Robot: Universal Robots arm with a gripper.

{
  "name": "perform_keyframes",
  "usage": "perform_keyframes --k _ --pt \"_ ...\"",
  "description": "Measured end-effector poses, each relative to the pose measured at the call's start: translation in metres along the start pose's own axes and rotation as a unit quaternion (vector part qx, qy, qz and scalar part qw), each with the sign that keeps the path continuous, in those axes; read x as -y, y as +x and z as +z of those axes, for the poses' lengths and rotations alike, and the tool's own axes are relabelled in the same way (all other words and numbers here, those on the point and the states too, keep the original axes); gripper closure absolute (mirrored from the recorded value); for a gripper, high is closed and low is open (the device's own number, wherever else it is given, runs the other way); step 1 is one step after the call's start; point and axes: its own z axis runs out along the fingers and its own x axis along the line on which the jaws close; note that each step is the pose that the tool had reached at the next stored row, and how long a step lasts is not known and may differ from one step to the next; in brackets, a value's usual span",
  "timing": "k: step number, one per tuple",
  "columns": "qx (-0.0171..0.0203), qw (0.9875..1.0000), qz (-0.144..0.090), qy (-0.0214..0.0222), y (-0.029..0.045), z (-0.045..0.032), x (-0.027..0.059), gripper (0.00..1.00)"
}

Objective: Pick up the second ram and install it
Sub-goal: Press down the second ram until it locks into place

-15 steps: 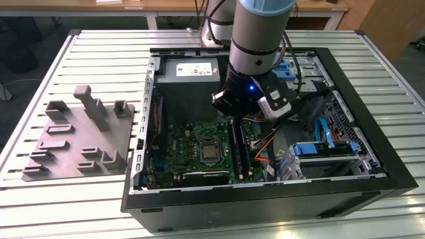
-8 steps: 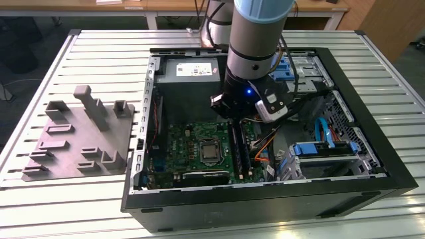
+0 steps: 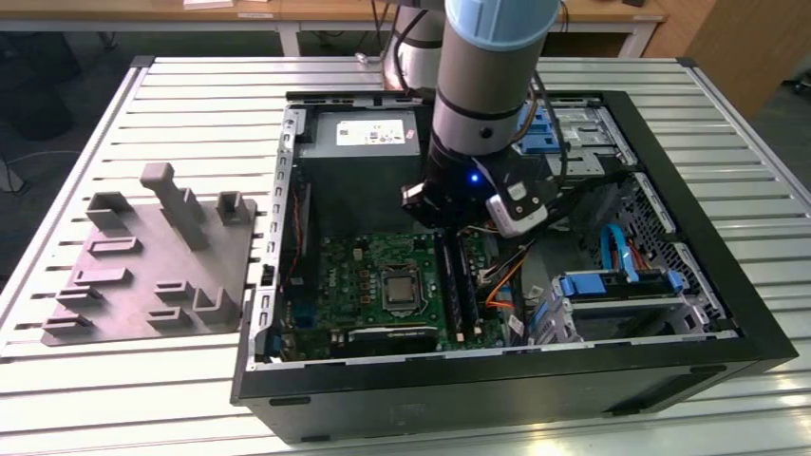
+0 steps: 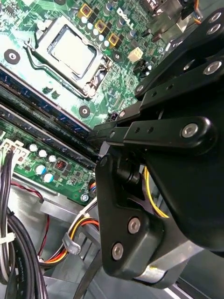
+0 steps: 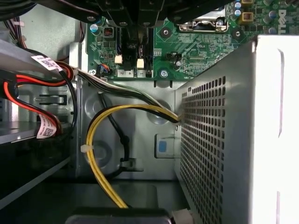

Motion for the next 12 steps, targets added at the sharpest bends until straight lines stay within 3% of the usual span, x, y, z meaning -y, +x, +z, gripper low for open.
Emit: perform_keyframes --k 4,6,8,12 --pt "0.0003 1.0000 0.000 0.0002 0.0000 0.0006 0.0001 0.89" --pt "0.0014 1.0000 0.000 -0.0013 -0.0001 -0.0028 -0.0004 0.89" --pt "0.0011 1.0000 0.000 0.0002 0.0000 -0.0095 -0.0002 0.89" --pt "0.0011 1.0000 0.000 0.0057 0.0004 -0.0106 0.0031 0.89"
